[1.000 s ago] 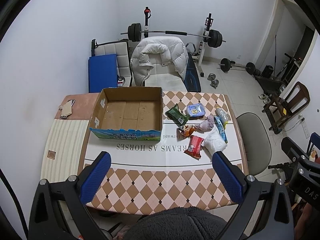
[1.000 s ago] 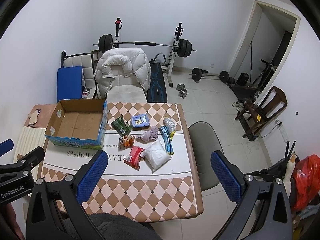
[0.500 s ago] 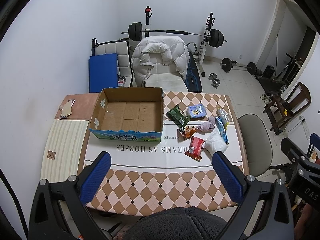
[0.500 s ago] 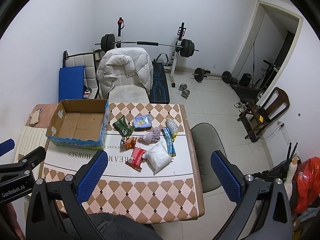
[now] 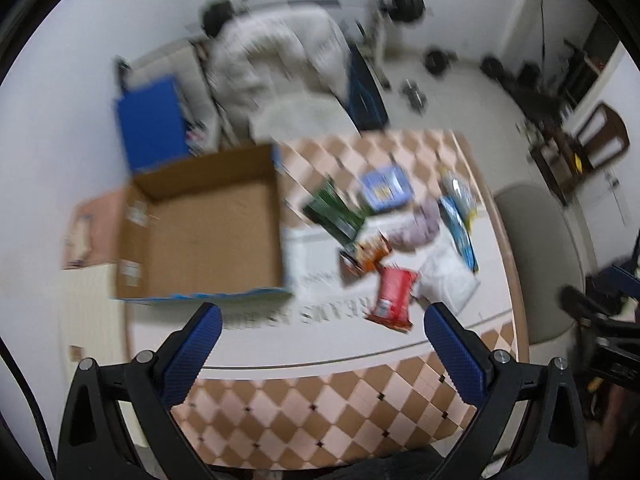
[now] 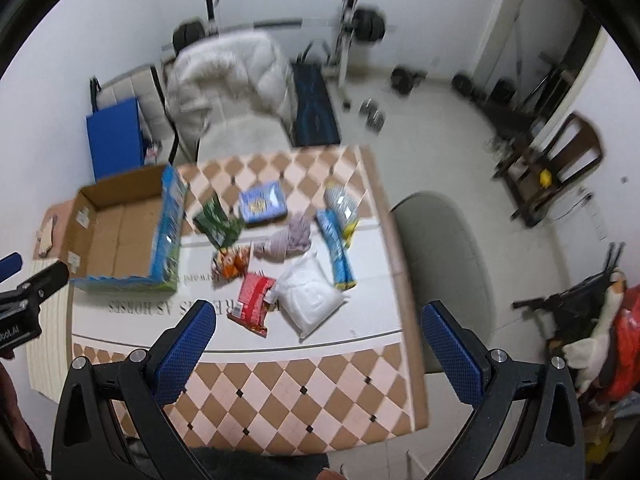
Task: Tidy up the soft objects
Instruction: 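Grasp the red snack bag with the left tool while the right tool grasps the white bag, then carry both bags into the cardboard box and open both tools, then grasp the green snack bag with the left tool while the right tool grasps the milk pouch, then carry the green bag and milk pouch into the box and release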
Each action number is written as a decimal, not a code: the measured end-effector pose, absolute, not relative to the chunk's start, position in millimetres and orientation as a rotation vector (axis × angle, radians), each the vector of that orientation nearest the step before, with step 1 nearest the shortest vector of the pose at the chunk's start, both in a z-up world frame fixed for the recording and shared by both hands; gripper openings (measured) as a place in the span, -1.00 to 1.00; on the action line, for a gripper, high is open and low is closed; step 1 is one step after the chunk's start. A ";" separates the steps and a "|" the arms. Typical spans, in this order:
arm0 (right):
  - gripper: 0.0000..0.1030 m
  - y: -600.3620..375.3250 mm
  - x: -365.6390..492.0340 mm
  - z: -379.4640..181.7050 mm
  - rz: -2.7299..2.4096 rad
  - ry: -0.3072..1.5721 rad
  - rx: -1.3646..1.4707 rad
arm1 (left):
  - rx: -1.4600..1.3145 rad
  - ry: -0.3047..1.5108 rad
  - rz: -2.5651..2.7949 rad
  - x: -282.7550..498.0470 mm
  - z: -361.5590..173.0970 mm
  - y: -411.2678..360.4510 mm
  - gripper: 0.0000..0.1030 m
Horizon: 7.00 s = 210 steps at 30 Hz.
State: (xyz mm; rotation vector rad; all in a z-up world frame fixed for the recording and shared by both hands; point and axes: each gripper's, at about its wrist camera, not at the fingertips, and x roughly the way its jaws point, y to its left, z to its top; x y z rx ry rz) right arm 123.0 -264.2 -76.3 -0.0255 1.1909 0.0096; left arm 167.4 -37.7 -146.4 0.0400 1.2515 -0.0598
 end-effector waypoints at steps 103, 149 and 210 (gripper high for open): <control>1.00 119.7 302.5 -306.1 0.184 1.507 -0.052 | -0.216 1.410 0.100 290.2 -257.2 293.4 0.97; 0.98 -241.4 395.5 -409.2 -0.082 1.672 0.826 | -0.323 1.582 0.105 362.8 -310.8 5.1 0.86; -0.62 -205.1 331.0 -278.3 0.176 1.536 0.275 | -0.152 1.408 -0.045 341.4 -243.8 55.9 -0.45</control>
